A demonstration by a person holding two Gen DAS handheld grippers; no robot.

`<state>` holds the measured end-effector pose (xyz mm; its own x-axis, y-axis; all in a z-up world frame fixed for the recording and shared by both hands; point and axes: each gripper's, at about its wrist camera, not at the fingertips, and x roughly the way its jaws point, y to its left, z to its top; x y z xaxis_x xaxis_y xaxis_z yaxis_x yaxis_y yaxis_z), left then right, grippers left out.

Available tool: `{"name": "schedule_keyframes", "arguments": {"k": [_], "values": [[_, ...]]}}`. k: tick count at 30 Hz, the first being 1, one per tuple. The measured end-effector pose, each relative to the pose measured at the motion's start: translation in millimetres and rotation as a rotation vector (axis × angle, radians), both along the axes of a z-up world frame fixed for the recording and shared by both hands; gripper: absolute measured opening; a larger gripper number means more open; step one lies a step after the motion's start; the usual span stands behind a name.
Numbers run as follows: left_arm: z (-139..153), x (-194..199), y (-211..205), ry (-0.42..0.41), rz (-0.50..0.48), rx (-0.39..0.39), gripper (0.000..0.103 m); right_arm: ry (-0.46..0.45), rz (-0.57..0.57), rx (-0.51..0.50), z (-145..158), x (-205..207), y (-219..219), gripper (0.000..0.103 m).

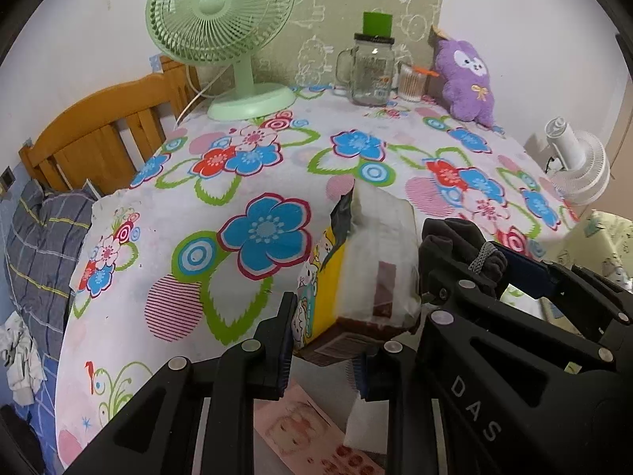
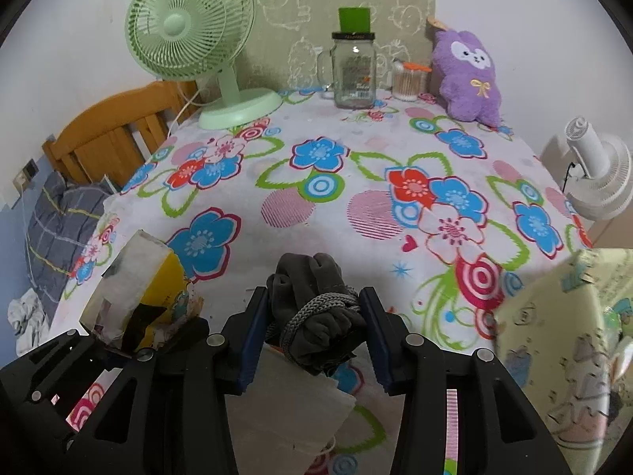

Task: Organize soft objects
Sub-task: 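Lift the tissue pack and grey glove and carry both toward the fabric box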

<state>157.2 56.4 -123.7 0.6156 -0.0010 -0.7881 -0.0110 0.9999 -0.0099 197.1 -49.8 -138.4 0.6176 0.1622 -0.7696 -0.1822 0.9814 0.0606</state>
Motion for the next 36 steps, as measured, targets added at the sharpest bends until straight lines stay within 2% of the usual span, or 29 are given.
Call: {"name": "schedule_keyframes", "arguments": {"k": [16,27,36], "values": [[43.7,-40.3,-20.6,-0.106,-0.02,-0.002,0.024,-0.11,-0.009,0.014,44.2,-45.9,-24.7,0.05],[83.2,-68.3,-32.9,-0.204,-0.033,0.0,0.024,-0.214,-0.015,0.027,87.7,-78.2,-39.2,0.05],[101.6,-84.3,-47.9,-0.243,-0.055,-0.014,0.024,-0.255,-0.025,0.039,109.8,-99.8,-55.4,0.05]]}}
